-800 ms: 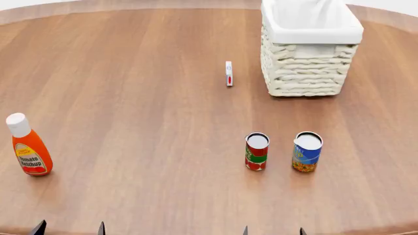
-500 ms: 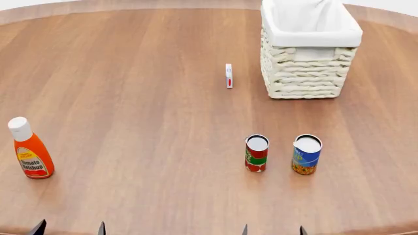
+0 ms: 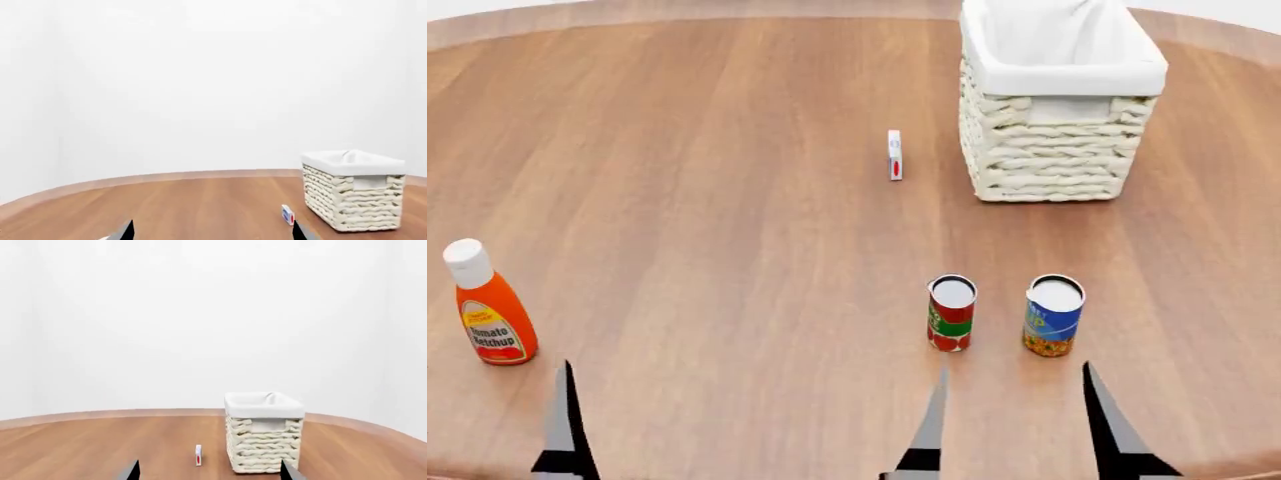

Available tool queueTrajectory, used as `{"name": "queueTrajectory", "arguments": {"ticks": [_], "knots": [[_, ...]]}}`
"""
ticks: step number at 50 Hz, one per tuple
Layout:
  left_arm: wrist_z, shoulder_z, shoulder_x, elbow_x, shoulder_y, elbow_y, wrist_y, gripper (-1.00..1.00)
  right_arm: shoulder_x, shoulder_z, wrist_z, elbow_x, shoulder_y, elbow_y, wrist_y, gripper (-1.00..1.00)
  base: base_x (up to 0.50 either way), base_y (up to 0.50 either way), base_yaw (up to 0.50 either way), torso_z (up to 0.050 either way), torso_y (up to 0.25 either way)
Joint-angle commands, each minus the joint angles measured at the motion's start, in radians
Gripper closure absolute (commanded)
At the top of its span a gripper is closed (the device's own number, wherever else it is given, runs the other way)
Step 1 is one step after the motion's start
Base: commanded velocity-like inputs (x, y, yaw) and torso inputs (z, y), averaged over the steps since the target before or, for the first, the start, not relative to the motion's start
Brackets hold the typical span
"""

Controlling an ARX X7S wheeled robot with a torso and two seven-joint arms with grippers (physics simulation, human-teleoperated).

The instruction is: Pick up the alphabet soup and the cream cheese box, and put them in the basket.

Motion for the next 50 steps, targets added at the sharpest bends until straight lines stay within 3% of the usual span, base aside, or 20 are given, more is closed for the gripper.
{"name": "queueTrajectory", "arguments": {"ticks": [1,8,36,50], "knots": [[-0.043,-0.010,-0.023,0.015,0.025,0.242,0.035,-1.00,0.026,0.002,0.002,0.052,-0.043,-0.214,-0.029,-1.00,0.00,0.00,0.00,0.000,0.000],[-0.050,0.012,-0.042,0.063,0.032,0.356,-0.004,-1.00,0.045,0.014,0.014,0.069,-0.052,-0.305,-0.023,-1.00,0.00,0.00,0.00,0.000,0.000],[-0.086,0.019,-0.058,0.030,0.015,0.262,0.038,-1.00,0.074,-0.013,0.043,0.075,-0.034,-0.304,-0.003,-1.00,0.00,0.00,0.00,0.000,0.000],[-0.100,0.024,-0.068,0.019,0.024,0.245,0.053,-1.00,0.086,-0.029,0.057,0.073,-0.038,-0.301,0.000,-1.00,0.17,0.00,0.00,0.000,0.000]]}}
